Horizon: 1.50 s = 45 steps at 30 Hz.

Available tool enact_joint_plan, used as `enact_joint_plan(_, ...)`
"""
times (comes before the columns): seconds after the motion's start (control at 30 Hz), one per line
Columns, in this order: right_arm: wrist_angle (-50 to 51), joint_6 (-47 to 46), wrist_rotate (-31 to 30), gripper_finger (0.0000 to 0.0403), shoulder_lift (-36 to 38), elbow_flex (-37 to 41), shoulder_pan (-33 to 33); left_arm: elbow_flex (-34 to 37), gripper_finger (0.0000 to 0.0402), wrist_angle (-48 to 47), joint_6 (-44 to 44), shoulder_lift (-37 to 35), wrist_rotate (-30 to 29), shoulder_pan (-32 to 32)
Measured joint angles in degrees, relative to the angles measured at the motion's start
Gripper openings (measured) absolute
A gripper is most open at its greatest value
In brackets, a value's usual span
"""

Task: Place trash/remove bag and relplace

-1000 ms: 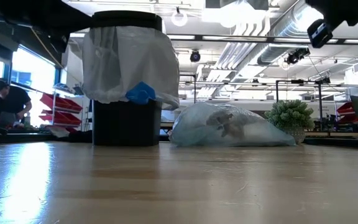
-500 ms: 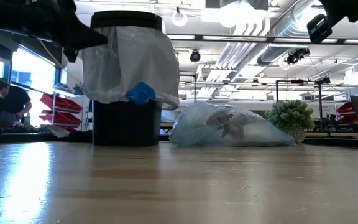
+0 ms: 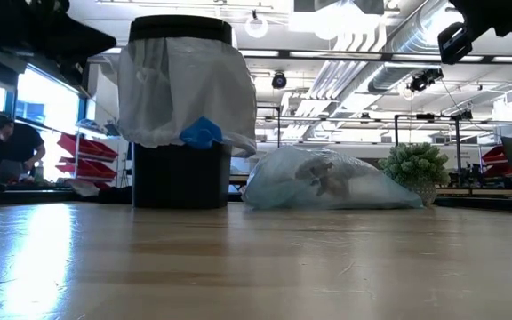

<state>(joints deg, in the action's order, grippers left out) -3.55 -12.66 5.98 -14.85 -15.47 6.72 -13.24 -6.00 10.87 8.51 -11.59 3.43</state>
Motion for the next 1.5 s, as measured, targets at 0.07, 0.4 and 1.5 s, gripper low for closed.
enact_joint_plan(0.07,-1.97,0.08,-0.07,0.0000,0.06,1.80,0.01,2.90,0.0000,4.42,-0.01,-0.21,-0.57,0.72)
enact_joint_plan(0.4,3.60,-0.34,-1.30,0.0000,12.43,6.62,0.01,10.85,0.0000,12.82,0.78,-0.22,-2.46,2.40)
enact_joint_plan(1.5,2.84,-3.81,-6.89,0.0000,14.21,14.91,-0.48,12.55,0.0000,8.61,-1.53,0.85,-2.06,2.33)
